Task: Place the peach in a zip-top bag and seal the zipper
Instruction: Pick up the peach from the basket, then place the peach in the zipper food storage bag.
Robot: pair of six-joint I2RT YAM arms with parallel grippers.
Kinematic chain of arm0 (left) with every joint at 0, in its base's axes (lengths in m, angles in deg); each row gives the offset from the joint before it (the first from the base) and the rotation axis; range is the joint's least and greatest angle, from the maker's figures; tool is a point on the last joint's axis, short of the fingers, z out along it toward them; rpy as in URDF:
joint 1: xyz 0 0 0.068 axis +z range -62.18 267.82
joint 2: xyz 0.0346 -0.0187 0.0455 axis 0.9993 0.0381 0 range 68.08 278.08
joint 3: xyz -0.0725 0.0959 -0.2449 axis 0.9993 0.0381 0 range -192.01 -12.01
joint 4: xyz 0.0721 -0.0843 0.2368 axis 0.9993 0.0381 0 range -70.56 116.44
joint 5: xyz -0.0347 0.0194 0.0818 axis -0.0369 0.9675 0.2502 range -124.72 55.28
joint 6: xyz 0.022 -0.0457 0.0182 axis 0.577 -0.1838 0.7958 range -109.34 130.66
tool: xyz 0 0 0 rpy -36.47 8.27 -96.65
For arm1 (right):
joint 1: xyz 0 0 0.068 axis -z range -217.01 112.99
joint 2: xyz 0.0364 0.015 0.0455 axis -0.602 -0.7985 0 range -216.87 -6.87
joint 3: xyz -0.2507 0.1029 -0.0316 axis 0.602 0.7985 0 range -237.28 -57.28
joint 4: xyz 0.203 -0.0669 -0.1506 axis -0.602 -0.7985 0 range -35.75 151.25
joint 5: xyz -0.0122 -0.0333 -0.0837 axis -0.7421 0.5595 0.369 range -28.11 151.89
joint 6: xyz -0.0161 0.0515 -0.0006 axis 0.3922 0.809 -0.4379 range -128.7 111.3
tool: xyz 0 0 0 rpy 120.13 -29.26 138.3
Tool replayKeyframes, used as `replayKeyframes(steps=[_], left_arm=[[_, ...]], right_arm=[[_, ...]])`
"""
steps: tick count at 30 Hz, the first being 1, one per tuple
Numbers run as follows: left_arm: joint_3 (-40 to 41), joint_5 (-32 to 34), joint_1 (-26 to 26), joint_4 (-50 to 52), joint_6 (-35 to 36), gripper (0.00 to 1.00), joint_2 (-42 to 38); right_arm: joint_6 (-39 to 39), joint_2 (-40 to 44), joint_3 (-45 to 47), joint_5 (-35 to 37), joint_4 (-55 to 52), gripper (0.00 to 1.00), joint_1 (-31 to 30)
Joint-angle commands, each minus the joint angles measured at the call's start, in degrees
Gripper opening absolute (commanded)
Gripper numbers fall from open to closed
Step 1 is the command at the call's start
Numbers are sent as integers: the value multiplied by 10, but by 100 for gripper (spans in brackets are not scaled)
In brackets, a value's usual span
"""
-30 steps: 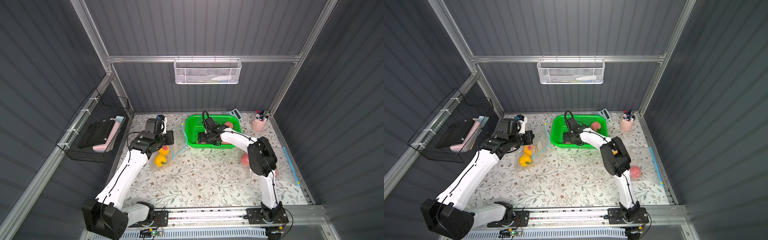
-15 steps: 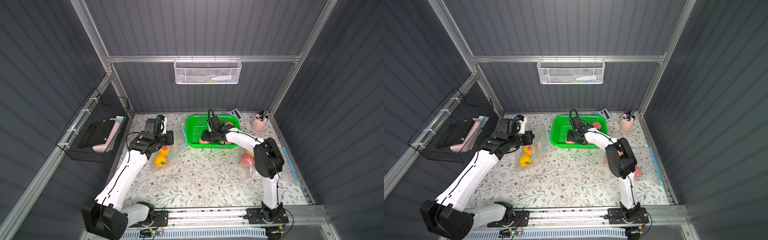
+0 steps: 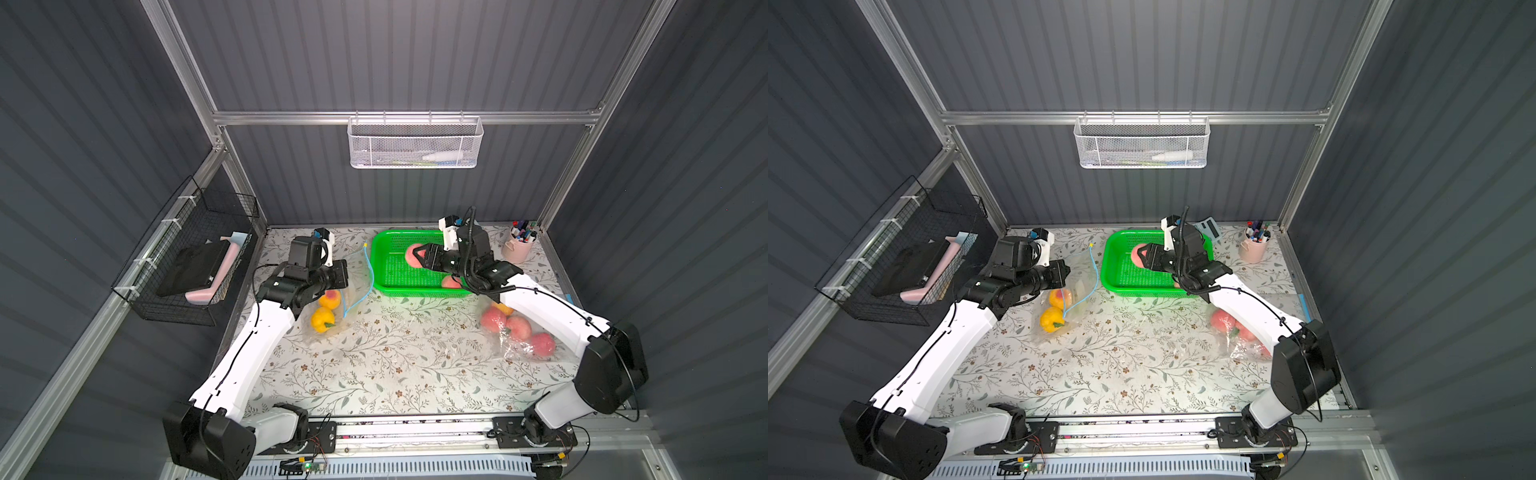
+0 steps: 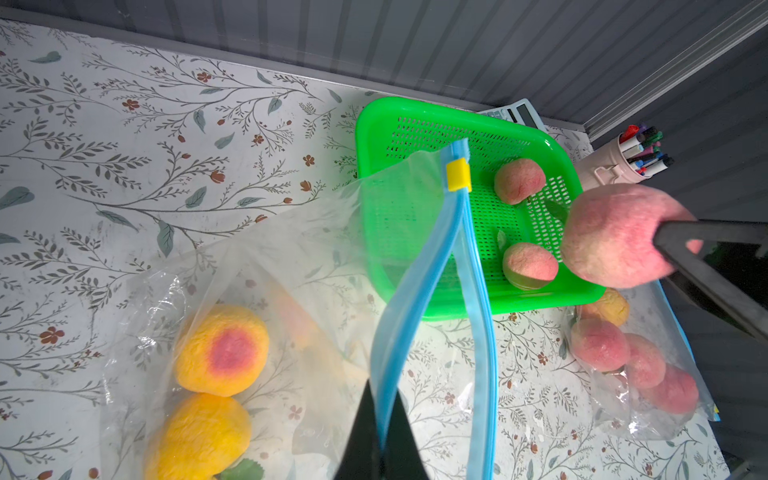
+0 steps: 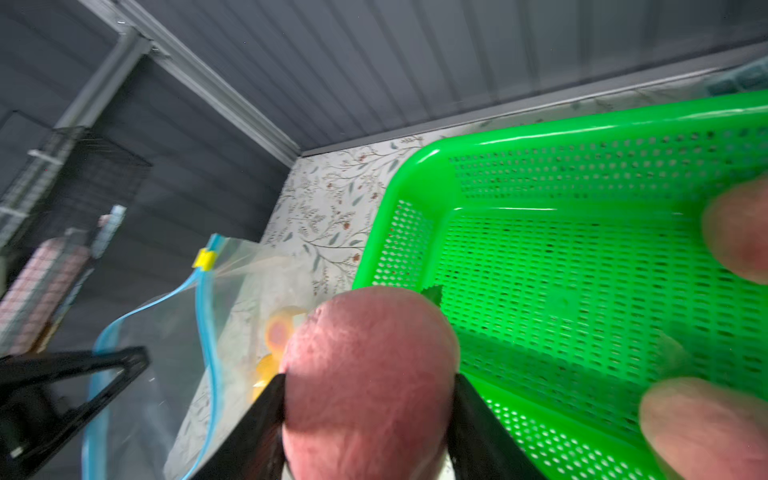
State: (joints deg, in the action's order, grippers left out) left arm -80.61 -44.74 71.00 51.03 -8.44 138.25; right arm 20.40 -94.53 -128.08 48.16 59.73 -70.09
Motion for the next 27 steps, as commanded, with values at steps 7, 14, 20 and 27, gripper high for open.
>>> replayKeyframes(steps=[7, 14, 20, 27], left_arm=[[-1, -62, 2, -39, 14, 0, -41], [7, -60, 2, -39, 8, 0, -60], [6, -63, 2, -40, 12, 0, -61], [-1, -59, 2, -38, 10, 0, -64]], right_arm=[[-28, 37, 3, -106, 150, 44, -70], [-38, 3, -24, -107, 189, 44, -126], [-48, -26, -56, -96, 170, 44, -146], [-68, -56, -92, -33, 115, 44, -160]])
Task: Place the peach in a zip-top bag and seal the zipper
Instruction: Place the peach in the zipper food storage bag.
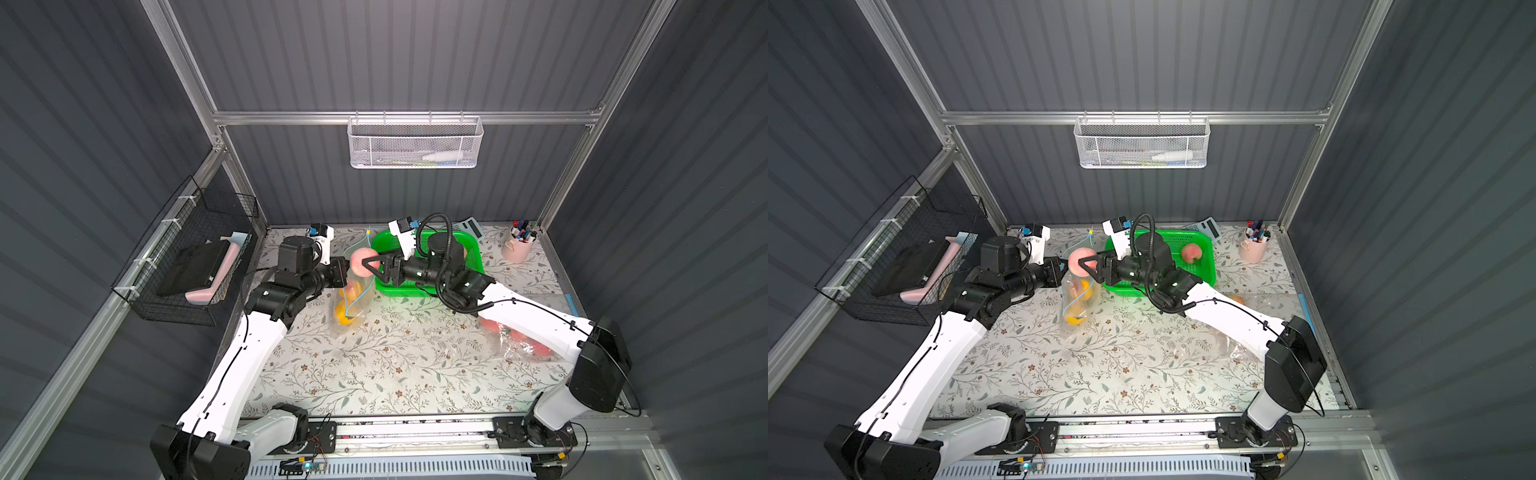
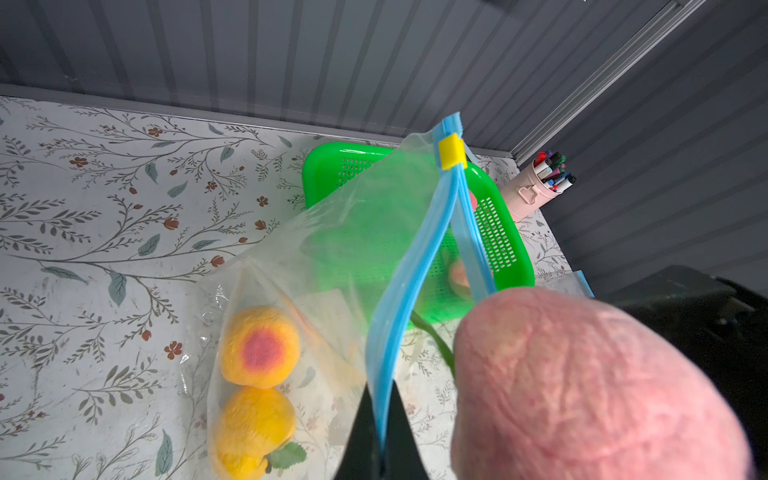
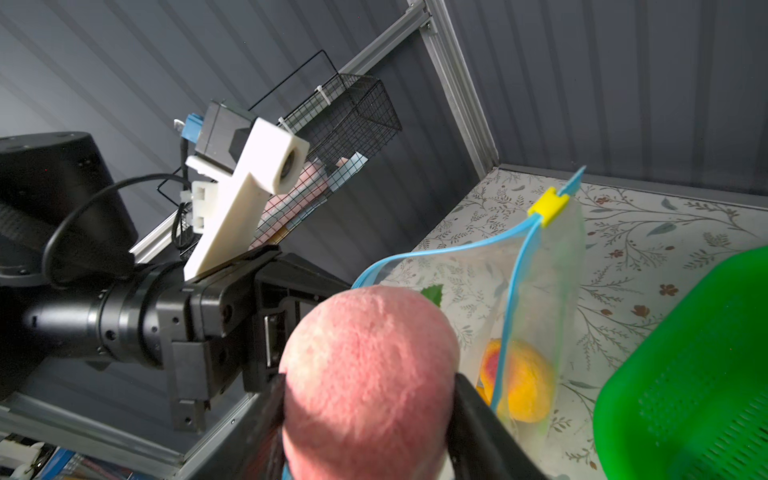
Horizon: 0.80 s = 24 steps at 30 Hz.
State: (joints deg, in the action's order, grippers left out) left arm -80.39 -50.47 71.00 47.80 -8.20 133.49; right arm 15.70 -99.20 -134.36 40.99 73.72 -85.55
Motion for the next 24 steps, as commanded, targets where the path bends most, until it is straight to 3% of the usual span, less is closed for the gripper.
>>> replayKeyframes(steps=[1, 5, 13, 19, 24], left_arm=[[-4, 8, 2, -6, 4, 0, -20], [4, 49, 2, -9, -6, 0, -41], [12, 39, 2, -22, -11, 0, -47], [9, 69, 2, -3, -10, 0, -53], [7, 94, 2, 10, -7, 0, -57]], right_arm=[[-25, -12, -34, 53, -39, 45, -6], [-37, -16, -42, 101, -68, 49, -7], [-58, -52, -104, 20, -123, 68, -13], [-45, -30, -91, 52, -103, 85, -12], [-43, 6, -60, 90, -77, 92, -10]])
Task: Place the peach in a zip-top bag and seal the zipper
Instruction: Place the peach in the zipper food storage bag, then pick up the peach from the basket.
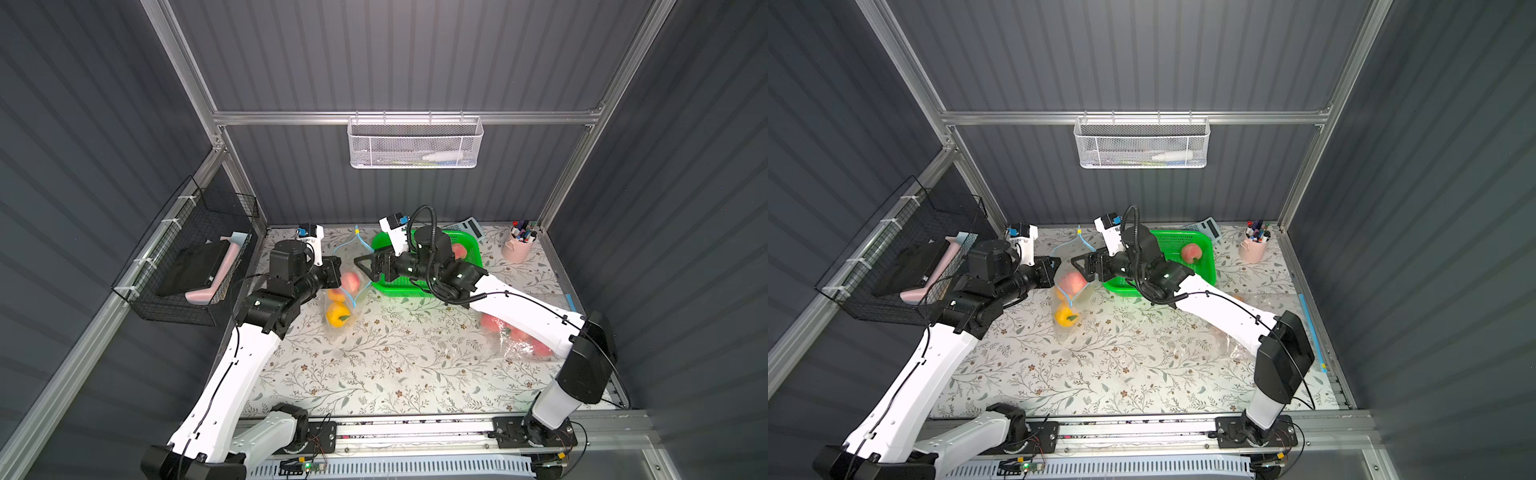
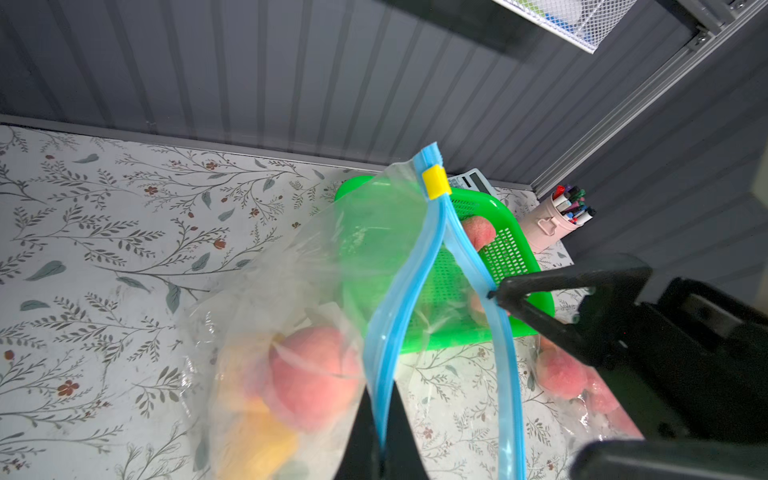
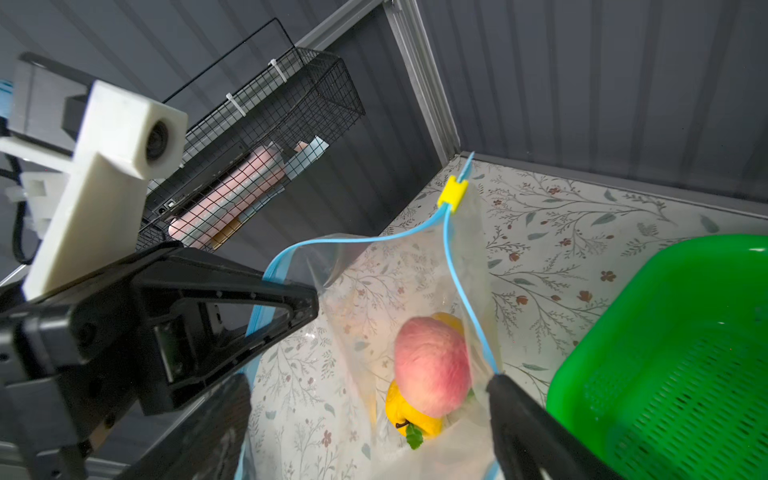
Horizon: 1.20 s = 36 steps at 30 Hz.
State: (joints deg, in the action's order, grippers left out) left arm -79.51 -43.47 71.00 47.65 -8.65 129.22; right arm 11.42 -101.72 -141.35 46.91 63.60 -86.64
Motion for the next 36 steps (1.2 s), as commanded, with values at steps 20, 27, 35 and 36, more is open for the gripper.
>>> replayKeyframes(steps=[20, 27, 35, 36], left_arm=[[-82, 167, 3, 147, 120, 0, -88], [-102, 51, 2, 123, 160, 0, -18], [-47, -22, 0, 75, 95, 0, 79], [-42, -31, 0, 69, 85, 0, 90]], right_arm=[[50, 64, 81, 250, -134, 99, 114], [77, -7, 56, 265, -225, 97, 180], [85, -105, 2, 283, -251, 93, 233], [92, -121, -10, 276, -252, 92, 241]])
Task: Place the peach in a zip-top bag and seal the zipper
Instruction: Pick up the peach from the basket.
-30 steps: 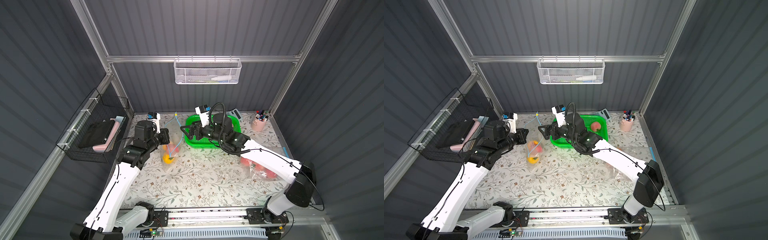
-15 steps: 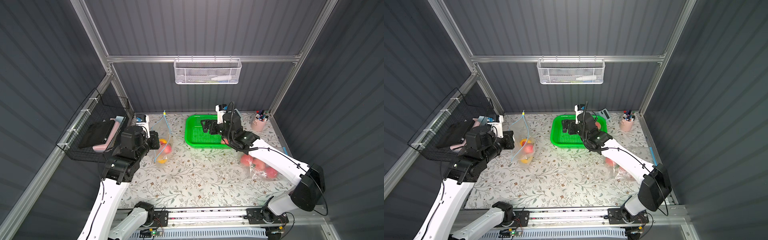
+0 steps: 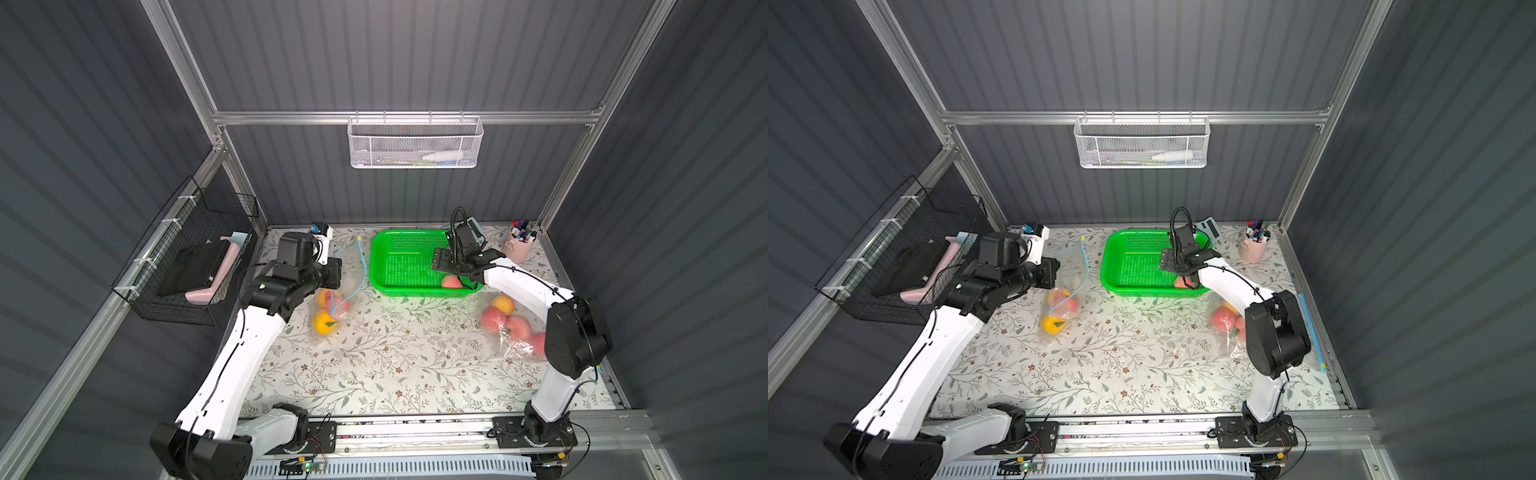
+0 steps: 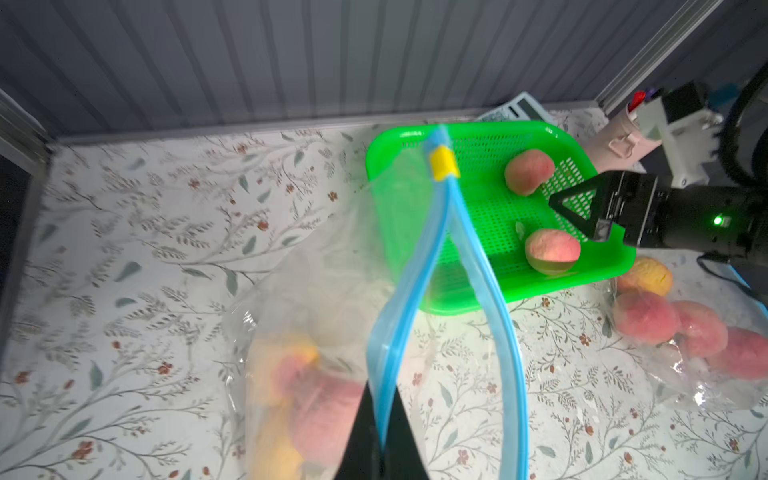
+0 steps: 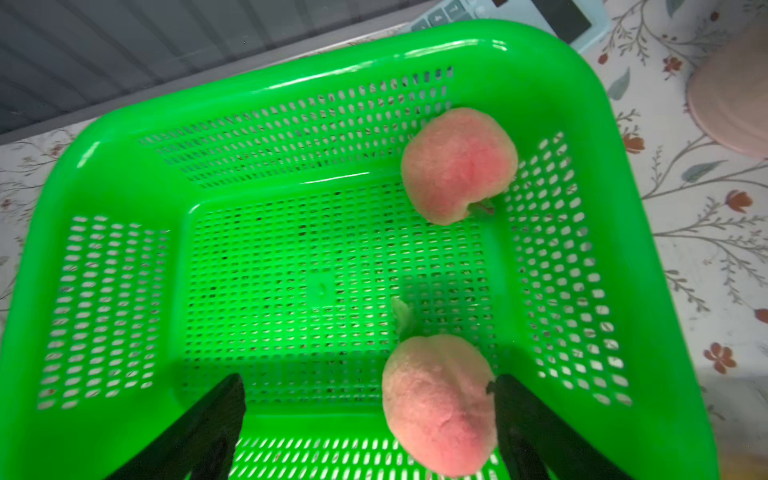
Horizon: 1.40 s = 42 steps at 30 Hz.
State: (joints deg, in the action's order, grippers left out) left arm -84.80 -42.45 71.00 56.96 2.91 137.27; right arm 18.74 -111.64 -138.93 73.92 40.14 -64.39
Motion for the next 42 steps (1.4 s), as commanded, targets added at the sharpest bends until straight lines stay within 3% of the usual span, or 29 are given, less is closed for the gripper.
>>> replayKeyframes(steps=[1, 4, 8, 15, 27, 36, 42], left_arm=[[15, -50, 0, -30, -41, 0, 19], [24, -77, -1, -49, -72, 0, 40], [38, -90, -1, -70, -94, 0, 41], [51, -86, -1, -76, -97, 0, 30], [46, -92, -1, -74, -96, 0, 35], [41, -92, -1, -64, -93, 0, 37], [46, -93, -1, -66, -93, 0, 36]], right_arm=[[25, -37, -48, 1, -17, 91, 24], [30, -84, -95, 5, -23, 89, 35], [11, -150, -169, 64, -53, 89, 36], [-78, -211, -222, 124, -49, 89, 40], [-163, -262, -254, 104, -26, 87, 51], [-166, -277, -260, 76, -21, 80, 62], [-169, -295, -281, 69, -35, 83, 64]])
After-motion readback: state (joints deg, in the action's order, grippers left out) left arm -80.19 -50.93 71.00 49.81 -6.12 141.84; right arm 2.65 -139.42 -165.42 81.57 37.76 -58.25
